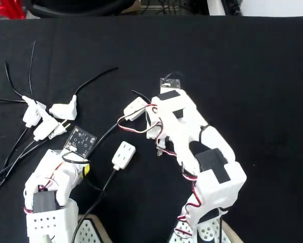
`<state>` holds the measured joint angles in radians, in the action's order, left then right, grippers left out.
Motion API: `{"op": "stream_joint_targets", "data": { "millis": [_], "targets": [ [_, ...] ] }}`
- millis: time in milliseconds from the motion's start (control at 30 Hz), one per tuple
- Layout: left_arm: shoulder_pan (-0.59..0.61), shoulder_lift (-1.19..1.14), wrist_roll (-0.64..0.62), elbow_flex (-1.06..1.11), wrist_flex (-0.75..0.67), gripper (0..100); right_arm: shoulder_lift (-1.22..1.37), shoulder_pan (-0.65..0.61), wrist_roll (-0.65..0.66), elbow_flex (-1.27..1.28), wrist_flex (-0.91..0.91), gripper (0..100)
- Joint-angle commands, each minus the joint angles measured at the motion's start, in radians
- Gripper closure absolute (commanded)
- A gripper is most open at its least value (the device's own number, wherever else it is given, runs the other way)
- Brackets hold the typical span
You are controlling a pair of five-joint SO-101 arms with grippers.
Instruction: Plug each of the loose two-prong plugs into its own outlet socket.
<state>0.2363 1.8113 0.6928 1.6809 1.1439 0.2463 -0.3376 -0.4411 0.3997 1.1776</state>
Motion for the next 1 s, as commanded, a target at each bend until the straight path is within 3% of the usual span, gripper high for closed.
{"op": "stream_joint_targets", "data": {
  "millis": [0, 167, 333, 567, 867, 967],
  "targets": [
    [0.010, 0.006, 0.005, 0.019, 0.003, 71, -0.002, -0.028, -0.006, -0.050, -0.014, 98.5],
    [0.008, 0.006, 0.005, 0.019, 0.003, 71, -0.008, -0.032, 0.003, -0.053, -0.014, 98.5],
    [0.005, 0.006, 0.005, 0.019, 0.003, 71, -0.036, -0.057, 0.157, -0.084, 0.034, 98.6],
    [0.004, 0.006, 0.005, 0.019, 0.003, 71, -0.318, -0.163, 0.164, 0.005, 0.025, 98.6],
    [-0.004, 0.011, -0.003, 0.018, -0.003, 71, -0.653, -0.180, 0.219, 0.255, -0.290, 98.6],
    [-0.059, 0.011, -0.035, 0.013, 0.003, 71, -0.699, -0.181, 0.213, 0.335, -0.402, 98.6]
  ]
}}
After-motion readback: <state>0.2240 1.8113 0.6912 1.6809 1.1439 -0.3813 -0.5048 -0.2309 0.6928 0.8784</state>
